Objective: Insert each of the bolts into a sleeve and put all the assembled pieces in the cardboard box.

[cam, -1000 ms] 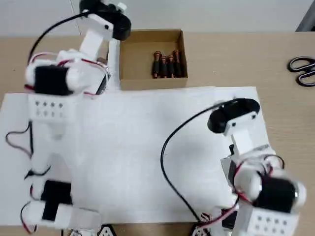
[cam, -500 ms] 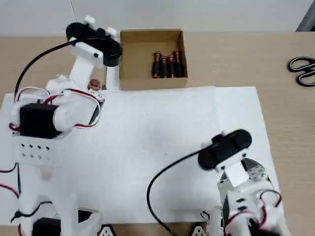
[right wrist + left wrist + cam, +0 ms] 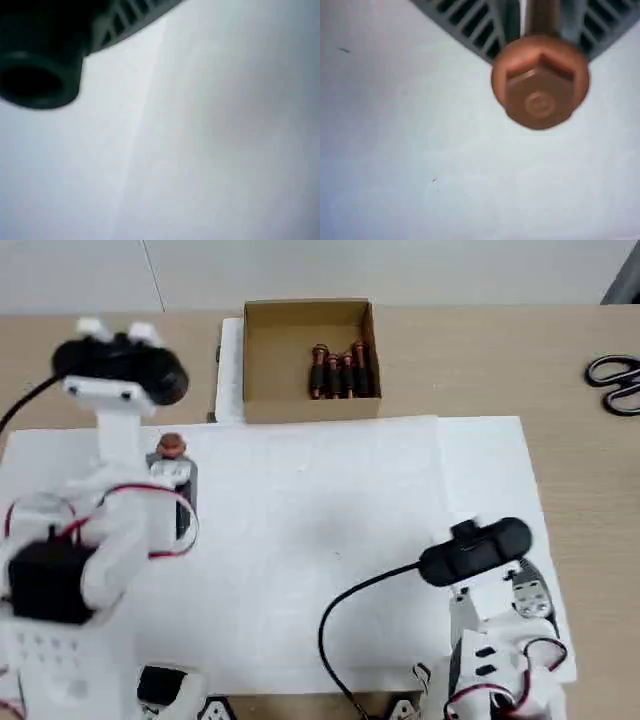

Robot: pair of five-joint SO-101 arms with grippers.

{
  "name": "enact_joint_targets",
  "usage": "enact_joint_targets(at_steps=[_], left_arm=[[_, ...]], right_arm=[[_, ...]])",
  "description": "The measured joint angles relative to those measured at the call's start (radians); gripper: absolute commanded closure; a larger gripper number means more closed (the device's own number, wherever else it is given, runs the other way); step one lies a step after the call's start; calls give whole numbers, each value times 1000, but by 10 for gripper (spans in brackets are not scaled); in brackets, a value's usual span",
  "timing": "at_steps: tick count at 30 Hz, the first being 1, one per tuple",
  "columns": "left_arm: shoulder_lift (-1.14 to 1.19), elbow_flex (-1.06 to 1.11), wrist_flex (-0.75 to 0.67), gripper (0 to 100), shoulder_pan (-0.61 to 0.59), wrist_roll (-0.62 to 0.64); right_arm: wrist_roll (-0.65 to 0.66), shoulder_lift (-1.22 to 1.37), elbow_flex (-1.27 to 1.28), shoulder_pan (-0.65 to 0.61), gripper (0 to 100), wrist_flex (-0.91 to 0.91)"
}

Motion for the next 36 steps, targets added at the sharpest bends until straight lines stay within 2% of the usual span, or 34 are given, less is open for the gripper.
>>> enact_joint_targets(at_steps=[6,10,16,23,29,36], left_arm=[[-245,245,-160,994,0,132],[-448,457,-319,994,0,216],[-766,764,-520,994,0,244],[-1036,974,-557,994,0,270],[-1039,988,-557,994,5,466],[-1039,993,-557,994,114,549]], right_arm=[[-176,2,104,-55,995,-68],[-269,2,132,-192,995,-137],[-423,2,163,-385,995,-262],[-465,2,215,-549,994,-310],[-468,2,247,-704,993,-310],[-468,2,285,-859,994,-417]])
